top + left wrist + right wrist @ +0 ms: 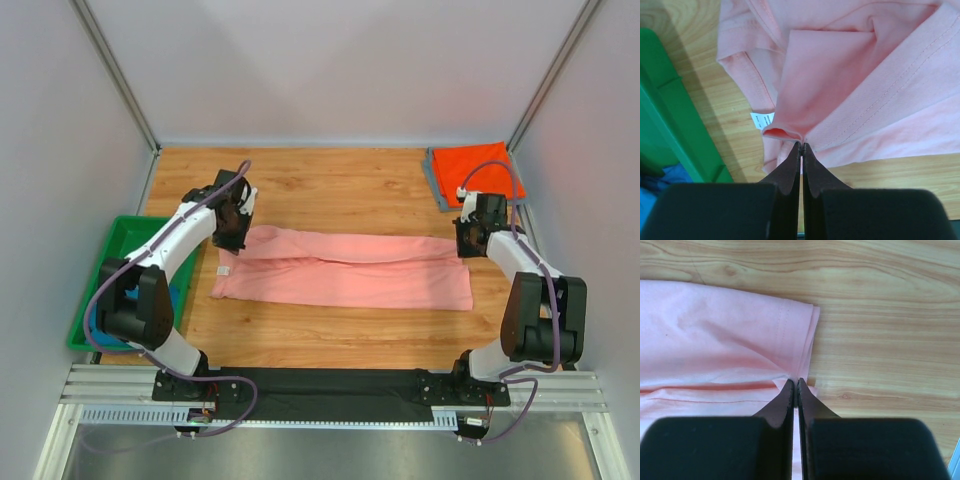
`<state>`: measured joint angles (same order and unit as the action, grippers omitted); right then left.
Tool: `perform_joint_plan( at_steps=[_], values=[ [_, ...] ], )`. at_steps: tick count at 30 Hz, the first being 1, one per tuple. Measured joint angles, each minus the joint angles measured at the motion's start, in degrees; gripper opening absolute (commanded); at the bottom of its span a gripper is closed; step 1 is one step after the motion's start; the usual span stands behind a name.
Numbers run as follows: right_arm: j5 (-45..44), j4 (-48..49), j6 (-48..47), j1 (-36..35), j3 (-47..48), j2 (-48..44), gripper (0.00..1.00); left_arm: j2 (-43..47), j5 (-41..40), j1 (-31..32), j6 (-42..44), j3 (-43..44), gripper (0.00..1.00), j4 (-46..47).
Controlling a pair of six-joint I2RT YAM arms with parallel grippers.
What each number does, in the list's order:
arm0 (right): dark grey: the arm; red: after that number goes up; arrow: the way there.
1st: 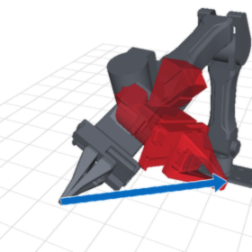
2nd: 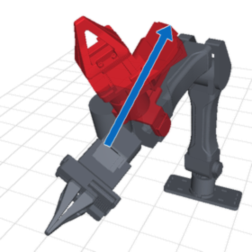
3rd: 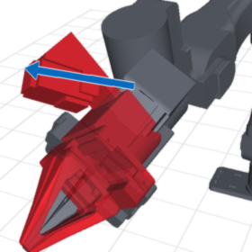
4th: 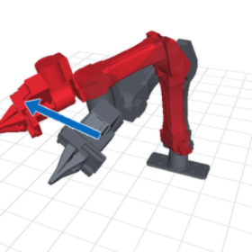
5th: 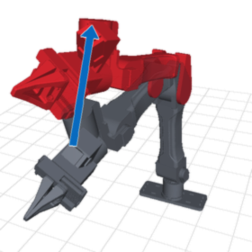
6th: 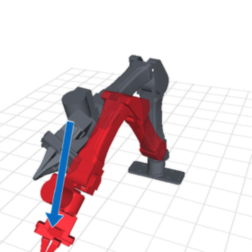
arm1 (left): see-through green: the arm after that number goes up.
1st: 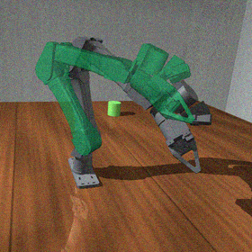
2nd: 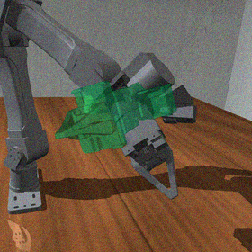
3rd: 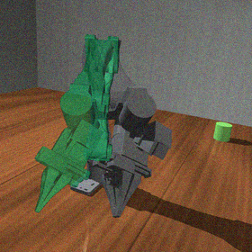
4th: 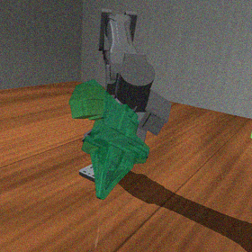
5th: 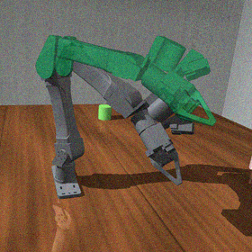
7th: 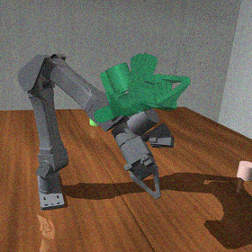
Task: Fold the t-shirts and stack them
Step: Fold the tshirt
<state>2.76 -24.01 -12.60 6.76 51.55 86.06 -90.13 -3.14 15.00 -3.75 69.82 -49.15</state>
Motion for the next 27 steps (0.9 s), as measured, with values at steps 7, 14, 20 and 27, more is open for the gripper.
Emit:
perform_joint_plan(
  at_steps=[7,14,20,27],
  values=[
    [-3.0,-0.4,0.0,0.0,-1.1,-1.0,0.29,-3.6,0.9,0.0,-0.9,0.2,0.13,-2.6],
    [-9.5,-7.7,1.3,0.0,2.0,-0.9,0.5,-6.6,-2.4,0.1,-4.3,5.4,0.29,-8.1],
    [-6.8,-14.1,6.4,0.0,13.5,2.5,0.49,-9.3,-5.4,3.1,-6.3,13.0,0.31,-10.1],
    [1.5,-19.7,15.4,0.0,24.9,14.8,0.41,-13.1,2.9,8.3,-8.6,19.2,0.32,-6.1]
  ],
)
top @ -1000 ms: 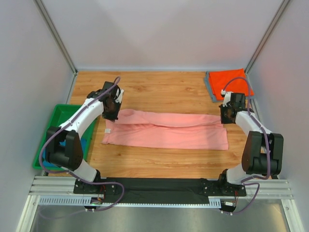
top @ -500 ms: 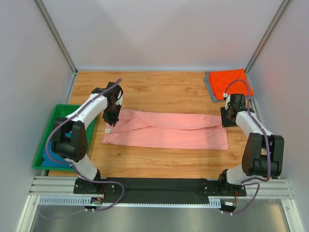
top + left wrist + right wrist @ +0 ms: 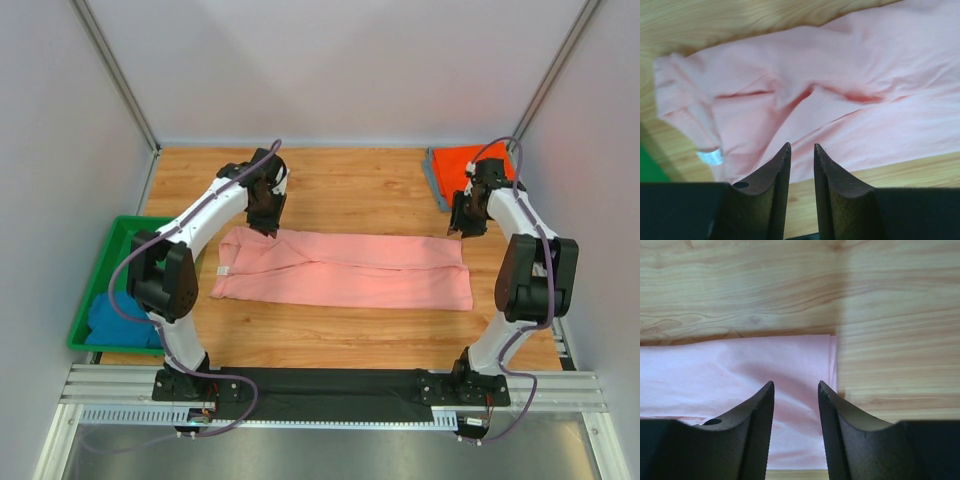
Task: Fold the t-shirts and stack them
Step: Fold the tshirt
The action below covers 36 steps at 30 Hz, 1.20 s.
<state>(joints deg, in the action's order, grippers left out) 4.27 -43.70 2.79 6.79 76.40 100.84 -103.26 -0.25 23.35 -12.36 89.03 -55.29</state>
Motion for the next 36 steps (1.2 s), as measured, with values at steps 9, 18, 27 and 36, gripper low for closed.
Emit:
perform_joint_plan(
  at_steps=[9,18,27,36],
  values=[
    [2.9,-3.7,3.5,2.4,0.3,8.7,0.4,-7.9,4.5,0.0,-1.9,-1.1,0.33,3.6],
    [2.6,-2.9,2.9,3.8,2.7,12.2,0.2,-12.2,3.5,0.0,-2.2,-1.9,0.33,4.5],
    [1.2,1.2,-0.2,3.6,2.7,12.1,0.0,-13.9,1.7,0.0,-2.6,-2.9,0.33,5.0],
    [-1.8,3.6,-1.1,3.0,3.7,12.0,0.11,-13.9,1.1,0.0,-3.6,-3.1,0.33,5.3]
  ],
)
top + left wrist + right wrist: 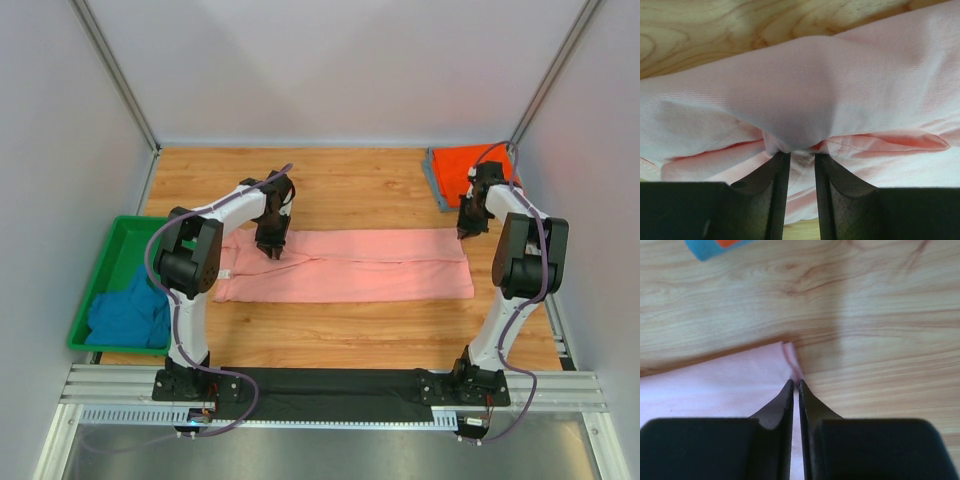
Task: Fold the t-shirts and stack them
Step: Fold the tshirt
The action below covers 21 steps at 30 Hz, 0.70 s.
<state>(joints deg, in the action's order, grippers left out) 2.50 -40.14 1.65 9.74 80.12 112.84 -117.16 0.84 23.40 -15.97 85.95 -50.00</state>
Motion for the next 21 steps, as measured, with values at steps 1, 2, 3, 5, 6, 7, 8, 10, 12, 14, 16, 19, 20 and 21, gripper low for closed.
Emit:
perform_joint_plan(
  at_steps=[1,2,3,5,6,7,8,10,12,14,16,19,20,21],
  values=[
    [-0.7,0.2,-0.1,-0.2,0.5,0.0,0.12,0.0,-0.1,0.0,-0.1,0.0,0.34,0.0],
    [-1.3,0.5,-0.2,-0.3,0.8,0.0,0.12,0.0,-0.1,0.0,-0.2,0.0,0.34,0.0],
    [-1.9,0.8,-0.2,-0.5,1.3,0.0,0.0,0.0,-0.1,0.0,-0.3,0.0,0.34,0.0],
    [-2.4,1.5,-0.9,-0.7,1.8,0.0,0.0,0.0,-0.1,0.0,-0.3,0.0,0.34,0.0],
    [-2.5,1.9,-1.2,-0.9,1.9,0.0,0.0,0.0,-0.1,0.0,-0.3,0.0,0.34,0.0],
    [-2.6,2.1,-1.5,-1.0,1.9,0.0,0.0,0.0,-0.1,0.0,-0.4,0.0,0.34,0.0],
    [-2.6,2.3,-1.7,-1.1,1.9,0.0,0.0,0.0,-0.1,0.0,-0.4,0.0,0.34,0.0],
    [-2.6,2.9,-2.0,-1.2,1.8,0.0,0.0,0.0,-0.1,0.0,-0.5,0.0,0.34,0.0],
    [-2.6,3.5,-2.1,-1.3,1.8,0.0,0.01,0.0,-0.1,0.0,-0.5,0.0,0.34,0.0],
    [-2.3,3.7,-2.1,-1.3,1.8,0.0,0.09,0.0,-0.1,0.0,-0.5,0.0,0.34,0.0],
    [-1.9,3.7,-2.1,-1.3,1.7,0.0,0.11,0.0,-0.1,0.0,-0.5,0.0,0.34,0.0],
    [-1.4,3.7,-2.2,-1.3,1.7,0.0,0.1,0.0,-0.1,0.0,-0.5,0.0,0.34,0.0],
    [-1.1,3.6,-2.2,-1.3,1.7,0.0,0.1,0.0,0.0,0.0,-0.5,0.0,0.35,0.0],
    [-0.8,3.6,-2.2,-1.3,1.7,0.0,0.1,0.0,0.0,0.0,-0.5,0.0,0.35,0.0]
  ],
)
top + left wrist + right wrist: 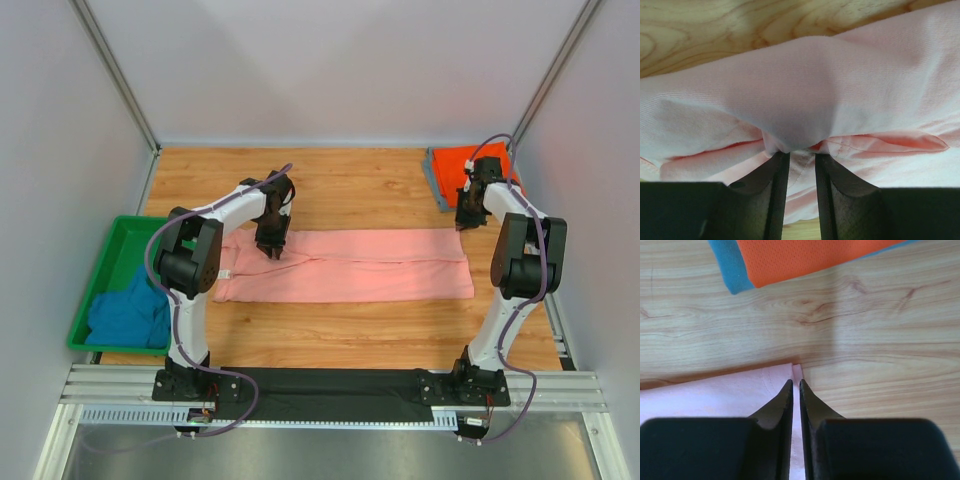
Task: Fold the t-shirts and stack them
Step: Fold the tshirt
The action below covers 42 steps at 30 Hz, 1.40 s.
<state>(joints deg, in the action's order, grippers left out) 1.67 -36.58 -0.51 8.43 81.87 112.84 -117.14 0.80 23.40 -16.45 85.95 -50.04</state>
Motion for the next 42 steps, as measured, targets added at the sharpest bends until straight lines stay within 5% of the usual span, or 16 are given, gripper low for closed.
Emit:
perform_joint_plan(
  at_steps=[9,18,22,27,32,42],
  values=[
    [-0.1,0.5,0.0,0.0,2.6,3.1,0.1,0.0,0.0,0.0,0.0,0.5,0.36,-0.8],
    [0.3,-4.0,3.1,-1.5,8.4,0.5,0.33,8.2,-3.0,-0.7,-0.2,4.4,0.41,-5.9],
    [3.6,-5.0,5.2,-5.1,8.7,-4.9,0.34,15.0,-1.8,-4.3,0.1,0.8,0.42,-5.3],
    [10.4,-6.3,5.1,-16.3,12.6,-5.7,0.33,16.8,8.1,-10.6,2.9,-4.7,0.43,-2.4],
    [15.6,-7.4,6.0,-26.8,14.6,-3.3,0.33,12.9,18.4,-9.7,5.4,-5.0,0.45,3.6],
    [19.5,-5.3,9.7,-26.0,7.1,-4.2,0.34,7.4,22.5,-4.8,9.9,-3.1,0.45,7.6]
  ],
)
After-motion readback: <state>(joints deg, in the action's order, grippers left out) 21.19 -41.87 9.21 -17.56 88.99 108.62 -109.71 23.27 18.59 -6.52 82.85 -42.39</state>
